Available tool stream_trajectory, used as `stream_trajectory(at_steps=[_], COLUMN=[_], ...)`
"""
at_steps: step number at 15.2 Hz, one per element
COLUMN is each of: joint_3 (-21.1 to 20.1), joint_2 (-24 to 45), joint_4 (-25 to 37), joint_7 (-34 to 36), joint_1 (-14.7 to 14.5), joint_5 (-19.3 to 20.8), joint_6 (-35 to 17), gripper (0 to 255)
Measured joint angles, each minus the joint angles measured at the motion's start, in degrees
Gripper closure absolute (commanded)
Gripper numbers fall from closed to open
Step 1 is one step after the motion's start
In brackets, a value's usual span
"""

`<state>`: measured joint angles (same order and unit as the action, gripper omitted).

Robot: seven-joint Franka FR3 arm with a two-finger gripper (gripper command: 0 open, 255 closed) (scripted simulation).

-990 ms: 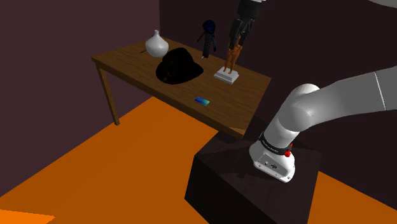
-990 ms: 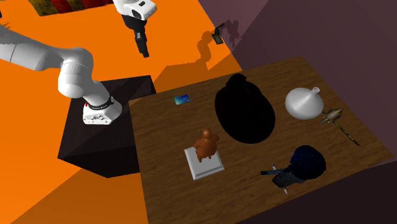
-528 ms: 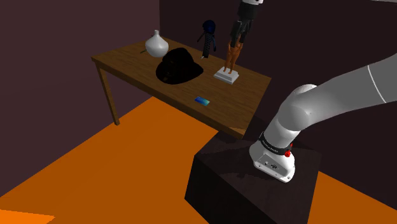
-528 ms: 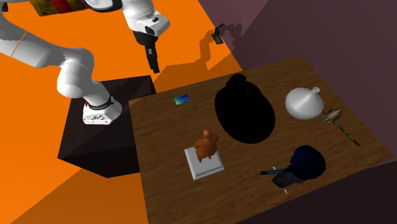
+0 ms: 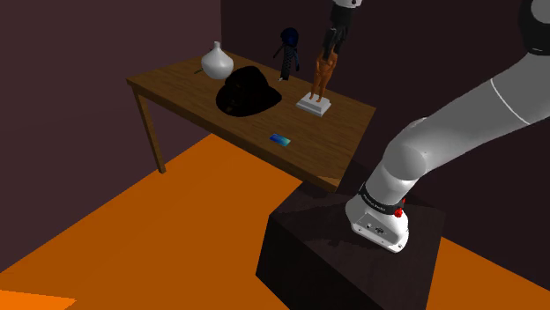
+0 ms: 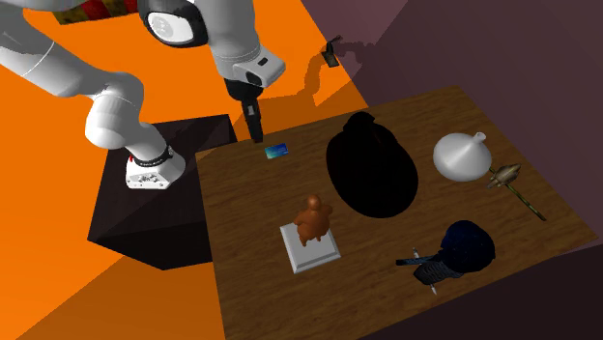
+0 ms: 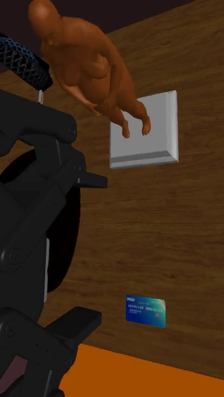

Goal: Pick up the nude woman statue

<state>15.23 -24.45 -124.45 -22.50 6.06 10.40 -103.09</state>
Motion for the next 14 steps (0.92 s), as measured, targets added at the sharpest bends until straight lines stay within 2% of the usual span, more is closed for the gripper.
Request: stream_trajectory(at_steps=[7, 14], joint_3=[4.9, 9.2], joint_2=[12.2, 25.1], joint_4=[10.2, 22.9], joint_7=[-7.1, -15.2], joint_1=[1.3, 3.7], joint_5=[1.0, -1.2], joint_6=[-4.0, -6.4], gripper=[0, 0])
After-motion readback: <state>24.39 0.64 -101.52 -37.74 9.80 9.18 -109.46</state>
